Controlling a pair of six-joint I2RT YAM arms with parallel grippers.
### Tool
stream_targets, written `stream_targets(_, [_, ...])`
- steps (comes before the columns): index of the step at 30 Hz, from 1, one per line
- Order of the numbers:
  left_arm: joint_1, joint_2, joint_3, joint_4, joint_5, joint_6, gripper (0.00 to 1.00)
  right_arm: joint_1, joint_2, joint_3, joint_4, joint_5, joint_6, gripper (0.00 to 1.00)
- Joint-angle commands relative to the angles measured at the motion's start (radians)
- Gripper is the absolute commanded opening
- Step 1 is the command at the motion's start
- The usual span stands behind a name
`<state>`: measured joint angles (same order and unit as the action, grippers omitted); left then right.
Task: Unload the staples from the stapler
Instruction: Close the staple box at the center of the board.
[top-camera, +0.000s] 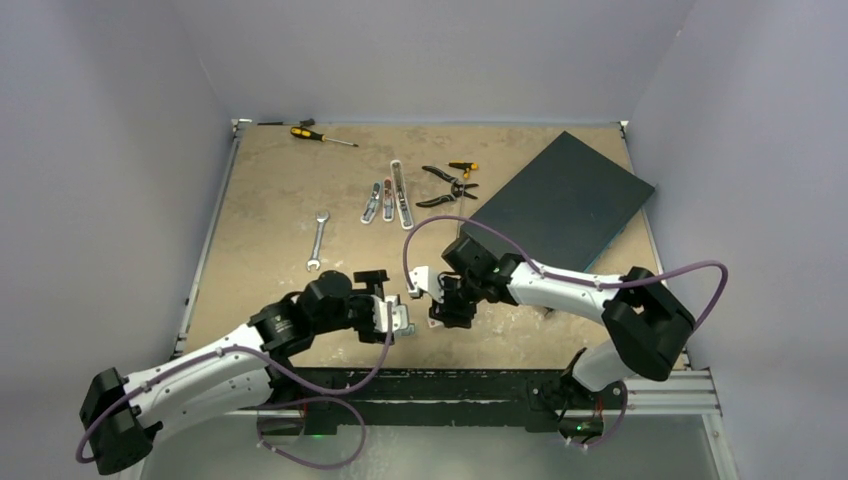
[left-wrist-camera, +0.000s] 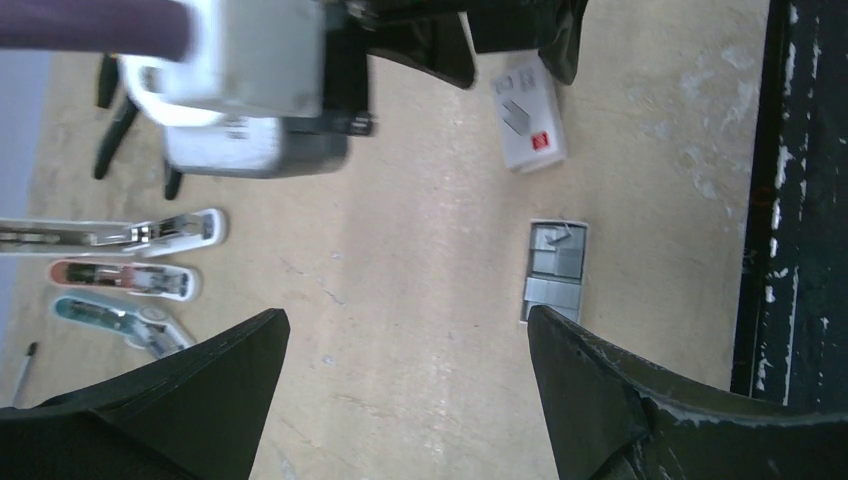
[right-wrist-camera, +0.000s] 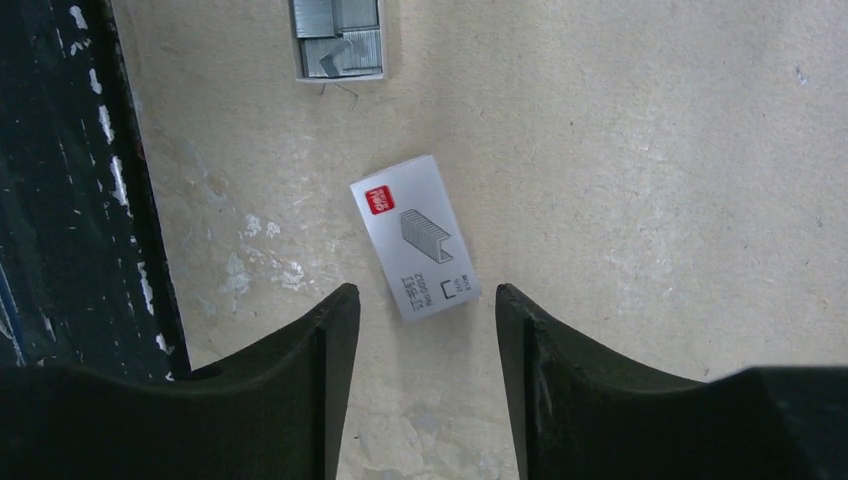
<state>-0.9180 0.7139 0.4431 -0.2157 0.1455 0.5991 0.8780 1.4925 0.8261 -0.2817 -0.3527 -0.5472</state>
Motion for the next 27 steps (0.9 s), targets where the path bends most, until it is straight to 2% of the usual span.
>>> stream_targets(1, [0.002, 0.085, 0.033, -0.006, 0.071, 0.034, 0.88, 0.0, -0.04, -0.014, 0.012, 0.019, 0.036, 0.63])
stream_targets(4, [0.003, 0.143, 0.026, 0.019, 0.1, 0.03, 0.89, 0.0, -0.062, -0.025, 0.012, 0.041, 0.032, 0.68])
stream_targets(14, [0.005, 0.147, -0.041, 0.047, 0.25, 0.032, 0.88, -0.047, -0.157, -0.077, 0.049, 0.138, 0.065, 0.68])
stream_targets(18, [0.005, 0.153, -0.058, 0.051, 0.284, 0.012, 0.87, -0.109, -0.154, -0.054, 0.056, 0.086, 0.068, 0.65])
stream_targets(27, [0.038, 0.164, -0.052, 0.052, 0.299, 0.01, 0.84, -0.117, -0.184, -0.057, 0.09, 0.082, 0.094, 0.65])
